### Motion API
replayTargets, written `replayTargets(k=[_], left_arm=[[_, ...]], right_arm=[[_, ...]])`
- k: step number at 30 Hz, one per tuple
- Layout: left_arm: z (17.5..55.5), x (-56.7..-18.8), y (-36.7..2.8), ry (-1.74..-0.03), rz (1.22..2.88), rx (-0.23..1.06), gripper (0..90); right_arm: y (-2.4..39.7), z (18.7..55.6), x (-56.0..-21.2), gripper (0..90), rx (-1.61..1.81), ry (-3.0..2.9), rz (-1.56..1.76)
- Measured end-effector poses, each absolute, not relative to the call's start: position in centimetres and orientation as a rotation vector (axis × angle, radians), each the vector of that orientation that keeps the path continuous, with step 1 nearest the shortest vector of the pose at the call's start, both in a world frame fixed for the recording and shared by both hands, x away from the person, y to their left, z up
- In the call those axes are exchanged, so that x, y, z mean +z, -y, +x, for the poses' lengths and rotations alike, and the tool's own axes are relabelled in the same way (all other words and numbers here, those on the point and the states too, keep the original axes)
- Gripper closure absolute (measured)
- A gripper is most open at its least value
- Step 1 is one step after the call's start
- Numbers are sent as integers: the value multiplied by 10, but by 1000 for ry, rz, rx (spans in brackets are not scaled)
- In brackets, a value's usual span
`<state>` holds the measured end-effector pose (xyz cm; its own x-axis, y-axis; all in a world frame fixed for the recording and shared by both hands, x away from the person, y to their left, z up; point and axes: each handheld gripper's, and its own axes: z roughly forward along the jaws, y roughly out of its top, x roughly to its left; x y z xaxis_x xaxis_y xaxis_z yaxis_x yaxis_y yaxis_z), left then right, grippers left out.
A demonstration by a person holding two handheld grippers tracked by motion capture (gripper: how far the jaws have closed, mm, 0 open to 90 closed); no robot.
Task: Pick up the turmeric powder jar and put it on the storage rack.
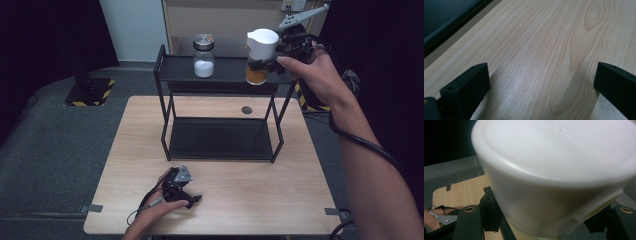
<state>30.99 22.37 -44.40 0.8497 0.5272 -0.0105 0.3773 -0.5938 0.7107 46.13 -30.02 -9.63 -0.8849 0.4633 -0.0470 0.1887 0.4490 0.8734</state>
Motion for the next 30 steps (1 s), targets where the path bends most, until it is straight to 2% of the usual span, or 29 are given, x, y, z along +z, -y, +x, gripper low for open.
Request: replayTargets(k=[15,30], left_arm=[[310,-444,-224,-654,2274,258,0],[310,-444,-224,-655,2273,258,0]], right_arm=[[277,495,-105,316,1359,-2415,615],[271,505,-114,315,1336,-2421,641]])
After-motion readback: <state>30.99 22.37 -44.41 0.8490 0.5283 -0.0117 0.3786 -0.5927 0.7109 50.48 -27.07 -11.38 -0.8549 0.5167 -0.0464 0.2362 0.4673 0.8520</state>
